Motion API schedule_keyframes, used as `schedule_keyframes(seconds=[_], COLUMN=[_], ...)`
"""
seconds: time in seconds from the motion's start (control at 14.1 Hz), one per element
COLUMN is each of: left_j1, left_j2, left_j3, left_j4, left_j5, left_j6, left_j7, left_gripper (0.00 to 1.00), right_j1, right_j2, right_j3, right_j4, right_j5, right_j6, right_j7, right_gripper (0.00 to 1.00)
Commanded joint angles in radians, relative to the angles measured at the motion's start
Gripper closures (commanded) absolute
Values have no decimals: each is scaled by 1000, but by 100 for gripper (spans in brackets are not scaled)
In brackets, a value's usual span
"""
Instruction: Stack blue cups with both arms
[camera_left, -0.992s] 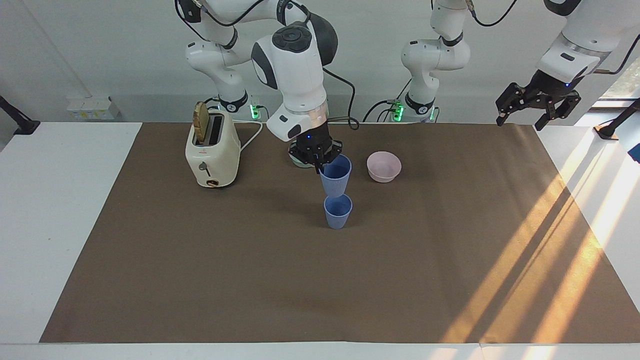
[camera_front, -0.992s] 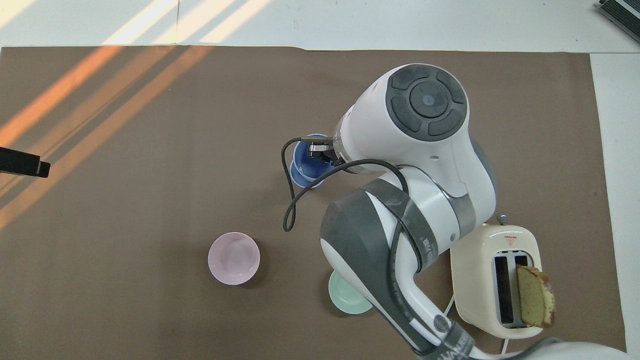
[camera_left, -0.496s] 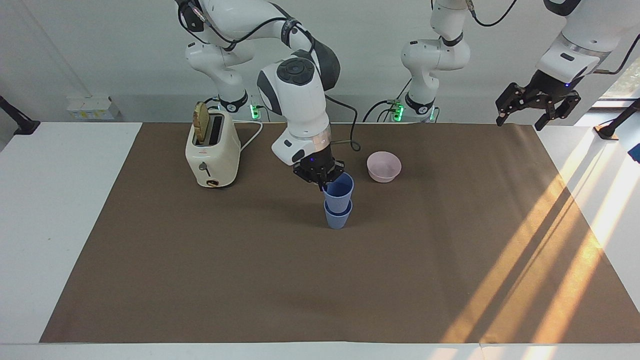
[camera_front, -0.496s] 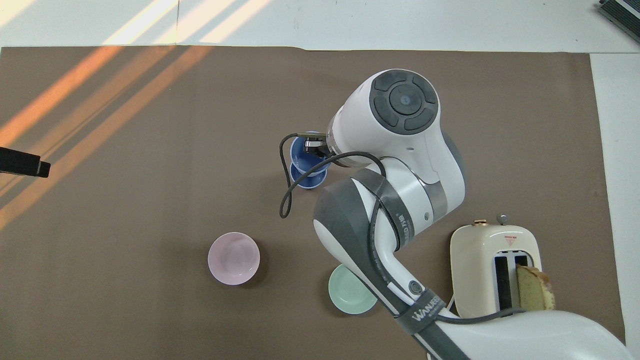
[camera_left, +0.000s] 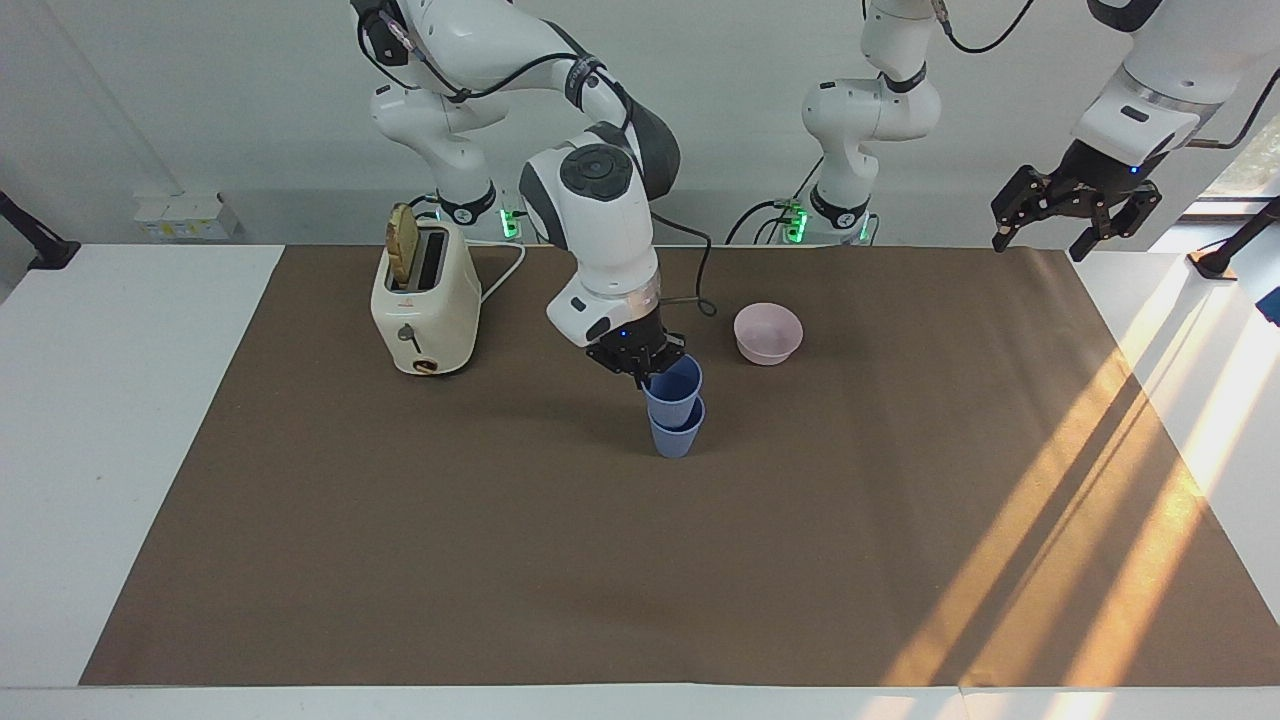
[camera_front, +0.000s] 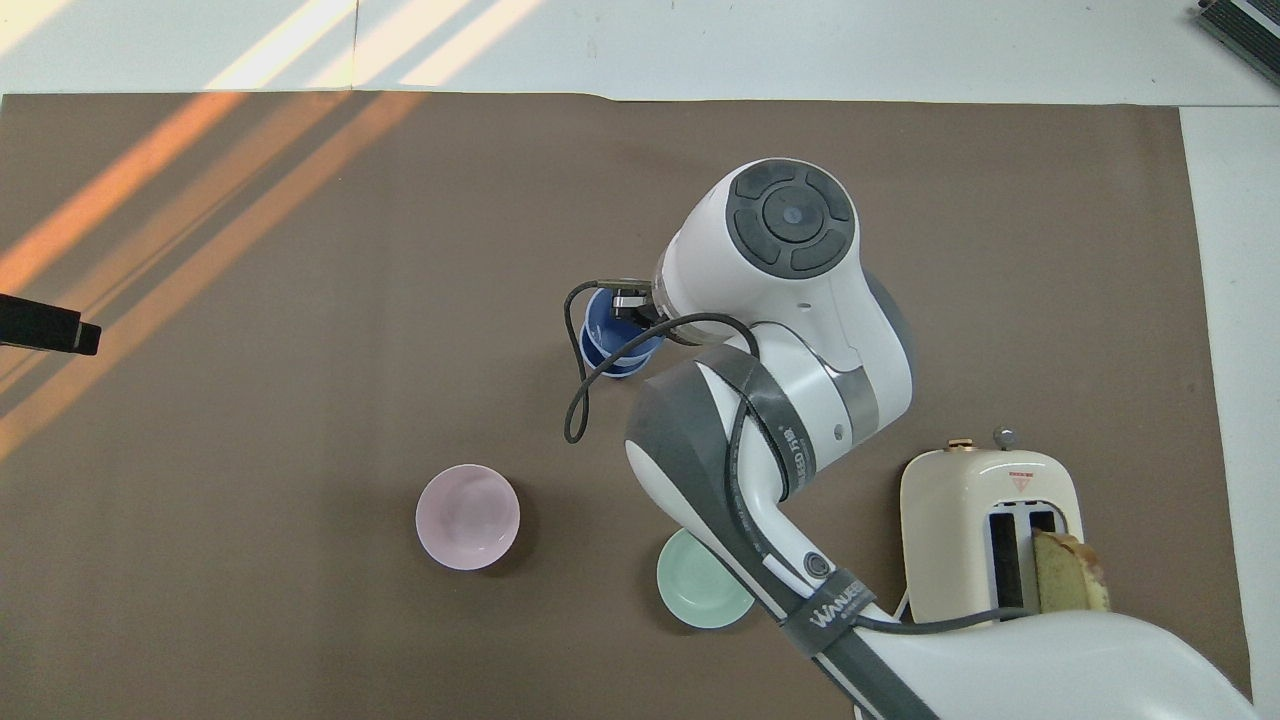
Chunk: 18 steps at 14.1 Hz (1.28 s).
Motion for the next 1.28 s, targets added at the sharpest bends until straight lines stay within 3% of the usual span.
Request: schedule_keyframes(seconds=[0.0, 0.28, 0.64, 0.85, 1.2], left_j1=[3, 3, 3, 5, 5], left_j2=[-22, -22, -23, -25, -26], left_j3=[-5, -3, -5, -3, -2], left_j4=[-20, -20, -19, -16, -14], left_j5=[7, 7, 8, 25, 47], left_j6=[6, 0, 0, -14, -19], left_j7=[-7, -7, -7, -10, -13], left_gripper=[0, 0, 0, 0, 0], right_j1=[-4, -24, -168, -266, -328], right_j2=[-13, -26, -92, -175, -304], right_j3=[7, 0, -11, -11, -17], right_j4=[-20, -3, 59, 67, 60], right_j5=[-10, -21, -40, -105, -91], right_j6=[44, 34, -93, -227, -380], right_j7=[-6, -14, -230, -456, -491], right_gripper=[0, 0, 0, 0, 0])
